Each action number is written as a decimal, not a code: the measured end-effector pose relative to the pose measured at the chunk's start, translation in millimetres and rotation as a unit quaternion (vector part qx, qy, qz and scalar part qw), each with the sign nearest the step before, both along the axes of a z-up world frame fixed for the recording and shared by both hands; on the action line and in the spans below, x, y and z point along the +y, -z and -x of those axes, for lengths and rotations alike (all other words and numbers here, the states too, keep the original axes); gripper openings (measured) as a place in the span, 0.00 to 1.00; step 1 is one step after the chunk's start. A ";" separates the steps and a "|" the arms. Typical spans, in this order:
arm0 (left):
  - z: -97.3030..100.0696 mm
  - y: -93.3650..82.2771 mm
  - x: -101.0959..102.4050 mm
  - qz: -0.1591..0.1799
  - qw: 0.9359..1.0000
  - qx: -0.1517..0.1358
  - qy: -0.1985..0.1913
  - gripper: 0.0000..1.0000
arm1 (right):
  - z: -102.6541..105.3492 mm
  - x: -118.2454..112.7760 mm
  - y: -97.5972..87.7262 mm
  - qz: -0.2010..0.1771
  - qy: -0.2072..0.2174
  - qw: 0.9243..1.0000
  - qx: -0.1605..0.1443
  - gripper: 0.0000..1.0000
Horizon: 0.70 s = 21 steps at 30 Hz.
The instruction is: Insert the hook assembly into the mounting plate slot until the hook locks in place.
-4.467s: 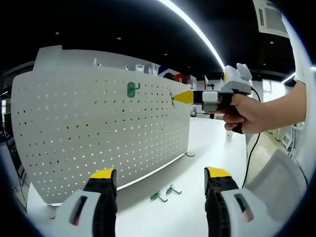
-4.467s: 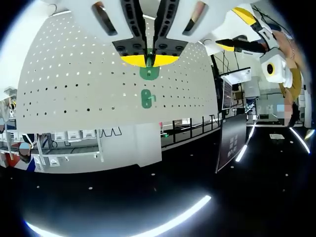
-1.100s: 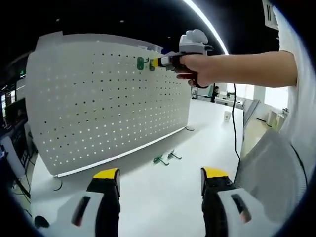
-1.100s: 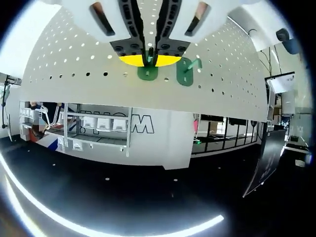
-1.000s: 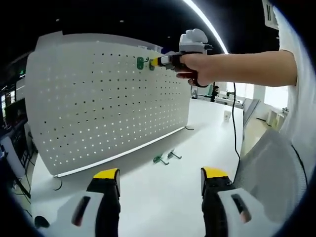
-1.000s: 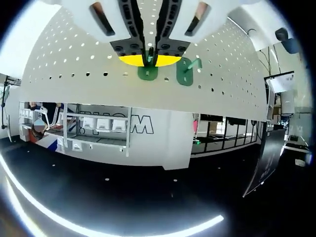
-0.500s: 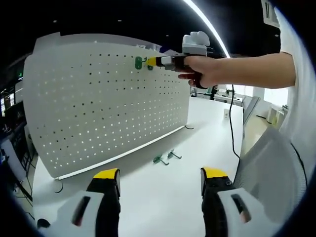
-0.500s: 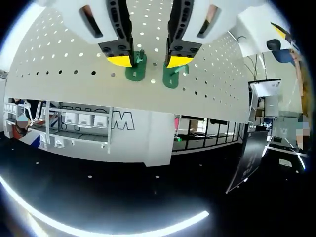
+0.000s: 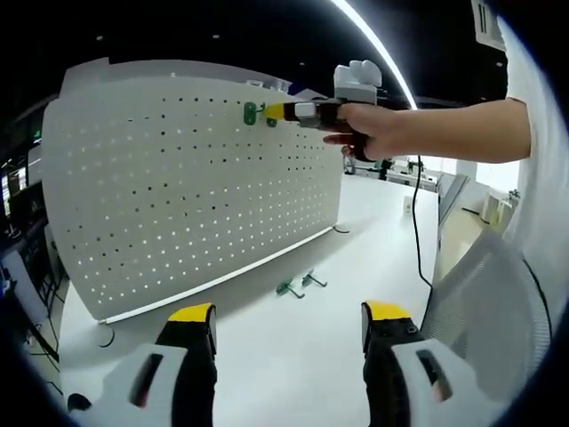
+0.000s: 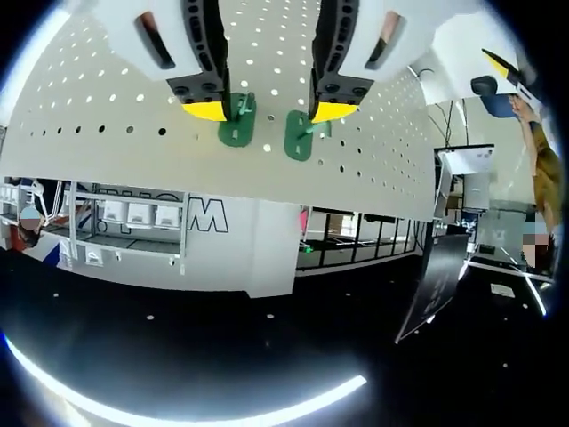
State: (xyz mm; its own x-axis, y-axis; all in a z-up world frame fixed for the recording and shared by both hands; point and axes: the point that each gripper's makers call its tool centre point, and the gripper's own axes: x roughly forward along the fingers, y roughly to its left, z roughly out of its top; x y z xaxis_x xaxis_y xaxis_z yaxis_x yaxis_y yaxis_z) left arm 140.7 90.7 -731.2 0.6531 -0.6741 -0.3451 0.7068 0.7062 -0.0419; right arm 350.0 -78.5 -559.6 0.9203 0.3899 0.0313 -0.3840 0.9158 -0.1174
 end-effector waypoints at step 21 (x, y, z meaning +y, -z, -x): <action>-3.1 0.7 -6.1 0.006 1.000 0.000 0.002 0.68 | 27.8 -11.7 11.9 -0.013 -0.048 0.999 -0.002 0.40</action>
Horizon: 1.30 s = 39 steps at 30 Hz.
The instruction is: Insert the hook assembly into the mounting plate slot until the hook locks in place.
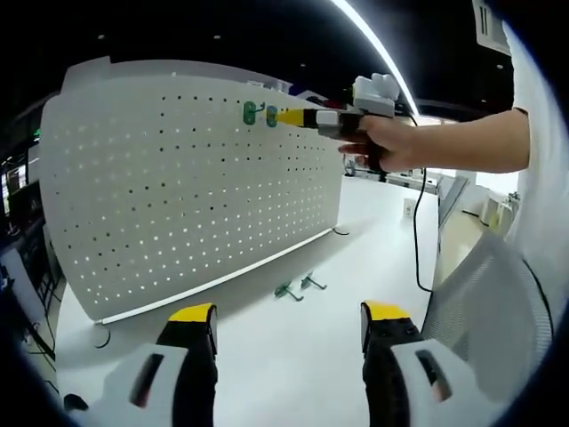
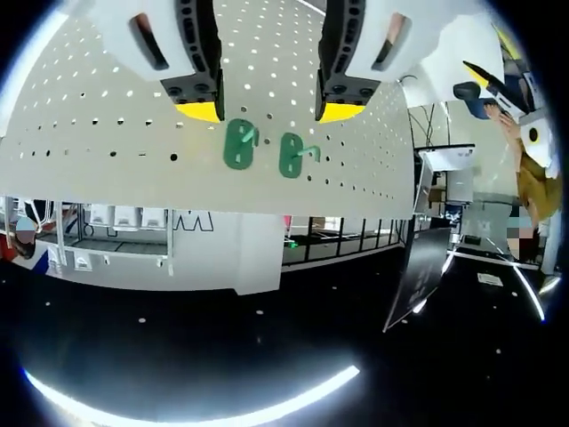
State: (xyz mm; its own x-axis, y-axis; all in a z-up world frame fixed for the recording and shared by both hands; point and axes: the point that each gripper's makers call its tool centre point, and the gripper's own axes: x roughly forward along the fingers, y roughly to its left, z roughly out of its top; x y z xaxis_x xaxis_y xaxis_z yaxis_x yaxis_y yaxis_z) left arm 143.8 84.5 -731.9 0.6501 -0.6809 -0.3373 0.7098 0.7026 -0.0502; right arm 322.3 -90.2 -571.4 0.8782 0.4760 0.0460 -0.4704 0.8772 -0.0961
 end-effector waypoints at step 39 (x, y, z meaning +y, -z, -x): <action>-7.5 -1.3 -1.5 0.002 1.000 -0.001 0.002 0.70 | 81.5 -21.2 83.3 0.006 -0.074 0.995 0.068 0.55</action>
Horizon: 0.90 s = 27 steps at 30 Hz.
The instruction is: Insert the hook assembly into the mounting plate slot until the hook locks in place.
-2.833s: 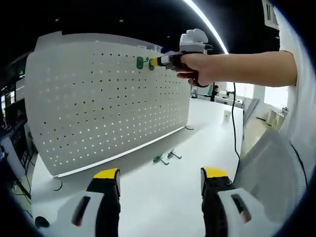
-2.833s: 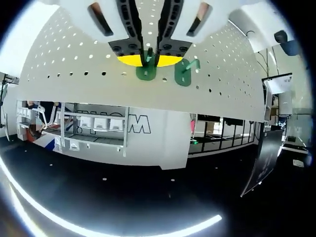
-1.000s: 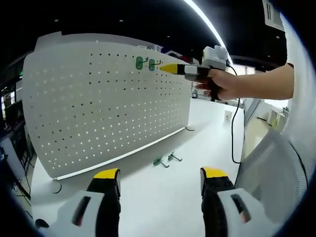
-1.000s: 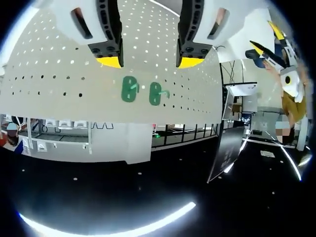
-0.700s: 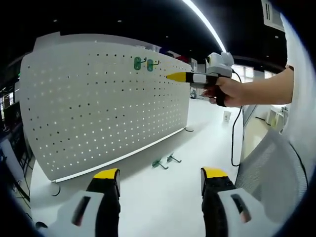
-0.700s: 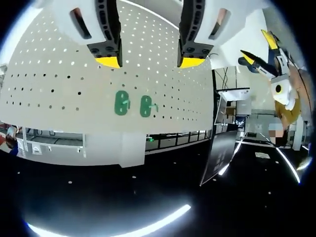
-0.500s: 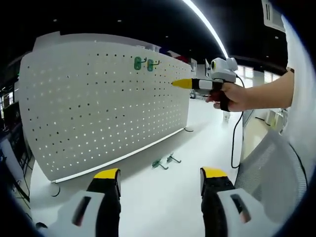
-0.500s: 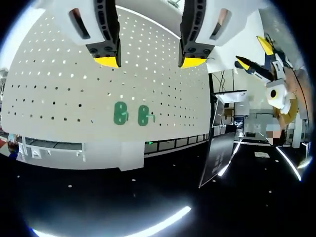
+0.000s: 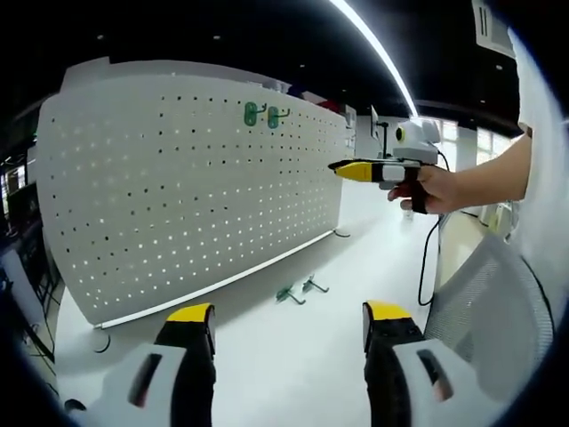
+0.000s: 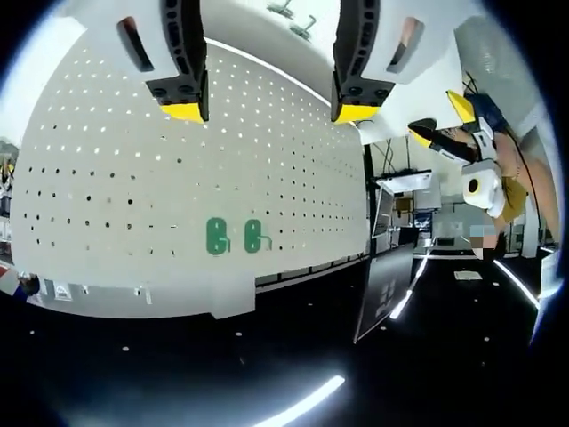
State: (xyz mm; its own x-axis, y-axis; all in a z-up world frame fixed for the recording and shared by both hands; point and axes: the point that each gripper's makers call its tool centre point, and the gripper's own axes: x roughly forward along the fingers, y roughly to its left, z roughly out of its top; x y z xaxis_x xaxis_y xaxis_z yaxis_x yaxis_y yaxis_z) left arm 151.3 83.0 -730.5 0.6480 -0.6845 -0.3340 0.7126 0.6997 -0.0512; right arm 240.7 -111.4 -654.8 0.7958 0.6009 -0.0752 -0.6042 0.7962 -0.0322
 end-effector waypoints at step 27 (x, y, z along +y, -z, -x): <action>-2.4 7.0 -0.2 0.001 1.000 0.003 -0.001 0.70 | 38.6 -20.3 45.5 0.012 -0.007 0.998 0.067 0.63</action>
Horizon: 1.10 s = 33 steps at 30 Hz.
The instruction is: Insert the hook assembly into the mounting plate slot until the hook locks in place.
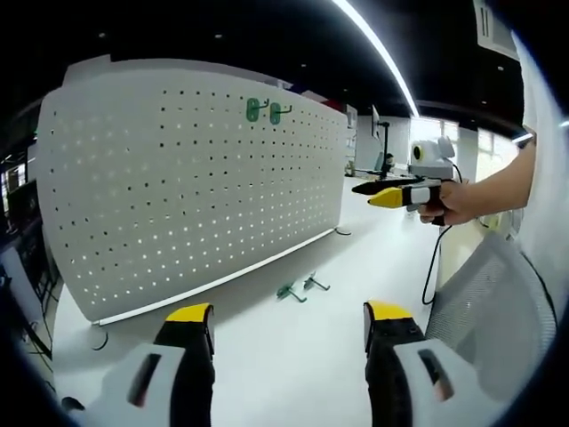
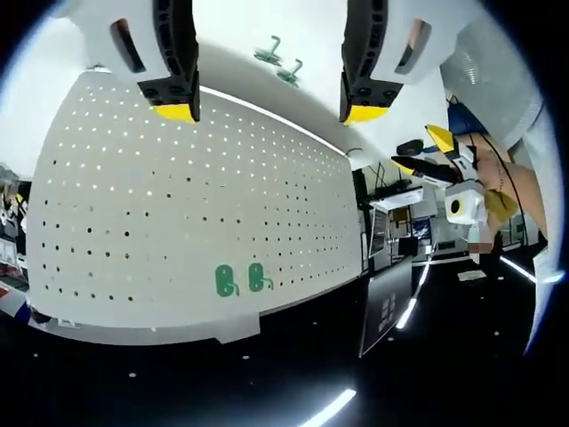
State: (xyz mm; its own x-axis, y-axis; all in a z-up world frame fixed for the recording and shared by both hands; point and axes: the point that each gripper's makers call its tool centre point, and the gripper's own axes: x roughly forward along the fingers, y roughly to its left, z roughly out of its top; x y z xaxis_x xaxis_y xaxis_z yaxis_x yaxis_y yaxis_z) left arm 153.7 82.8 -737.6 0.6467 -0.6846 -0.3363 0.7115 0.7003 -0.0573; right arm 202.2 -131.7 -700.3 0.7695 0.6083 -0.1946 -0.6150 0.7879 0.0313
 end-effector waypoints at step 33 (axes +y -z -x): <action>-3.2 12.6 -4.4 0.001 1.000 0.019 0.009 0.72 | 41.3 -8.4 39.2 0.012 -0.015 0.998 0.055 0.65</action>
